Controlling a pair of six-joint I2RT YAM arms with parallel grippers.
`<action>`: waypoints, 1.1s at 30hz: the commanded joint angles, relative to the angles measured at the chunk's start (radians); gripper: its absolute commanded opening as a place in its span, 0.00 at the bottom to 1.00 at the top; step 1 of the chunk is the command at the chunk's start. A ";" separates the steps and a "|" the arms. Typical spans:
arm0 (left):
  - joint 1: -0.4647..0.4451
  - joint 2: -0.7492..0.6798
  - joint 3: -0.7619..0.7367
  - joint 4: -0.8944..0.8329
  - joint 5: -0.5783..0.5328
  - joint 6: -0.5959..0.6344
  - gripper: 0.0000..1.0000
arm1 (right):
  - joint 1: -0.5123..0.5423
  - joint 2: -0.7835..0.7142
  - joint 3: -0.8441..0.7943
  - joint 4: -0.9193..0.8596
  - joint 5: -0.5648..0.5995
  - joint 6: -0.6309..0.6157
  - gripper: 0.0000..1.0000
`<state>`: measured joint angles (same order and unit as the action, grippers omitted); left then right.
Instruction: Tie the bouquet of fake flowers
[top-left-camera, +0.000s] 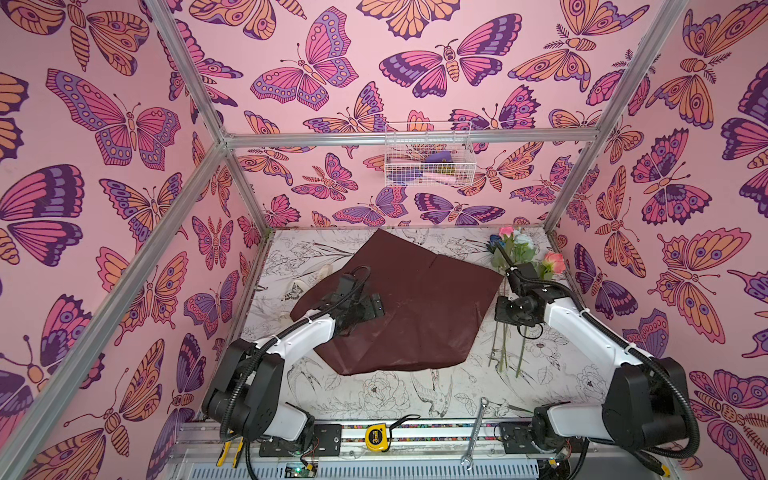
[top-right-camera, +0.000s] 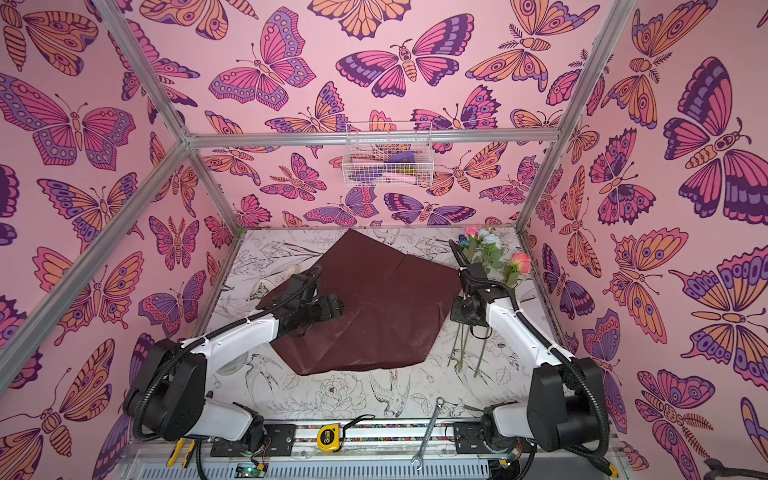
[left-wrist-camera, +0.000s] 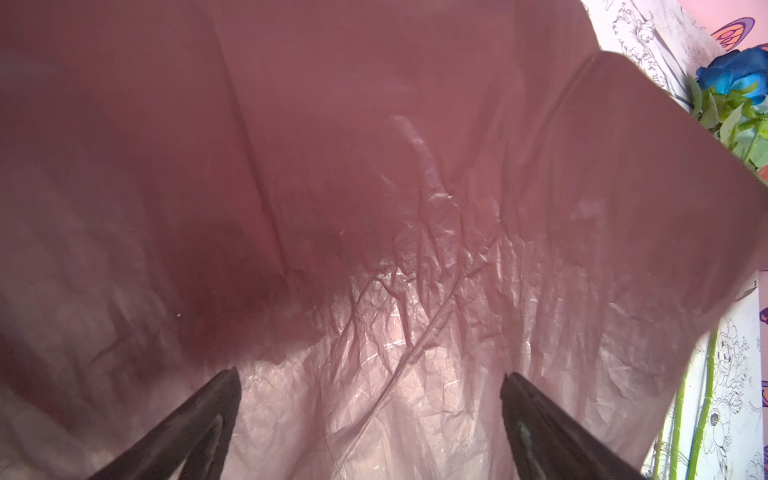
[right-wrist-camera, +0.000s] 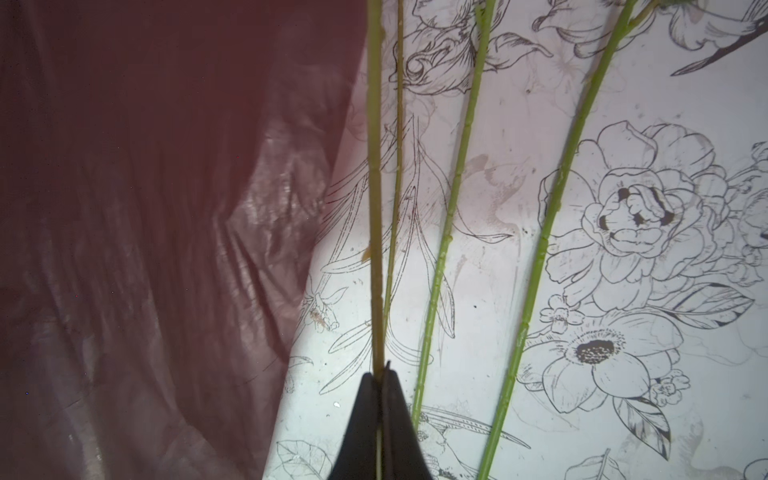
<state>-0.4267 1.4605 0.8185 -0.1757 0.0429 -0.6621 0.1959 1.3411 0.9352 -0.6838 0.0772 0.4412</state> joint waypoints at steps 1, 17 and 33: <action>-0.002 -0.028 -0.020 -0.022 -0.023 0.015 1.00 | -0.007 -0.040 0.030 -0.051 -0.007 -0.002 0.00; -0.019 0.001 0.052 0.002 0.109 0.069 0.81 | -0.006 -0.180 0.027 -0.080 -0.104 0.022 0.00; -0.142 -0.063 -0.025 0.021 0.599 0.107 0.52 | -0.007 -0.200 0.021 -0.054 -0.142 0.041 0.00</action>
<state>-0.5613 1.4487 0.8326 -0.1535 0.5228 -0.5697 0.1959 1.1522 0.9360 -0.7437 -0.0467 0.4740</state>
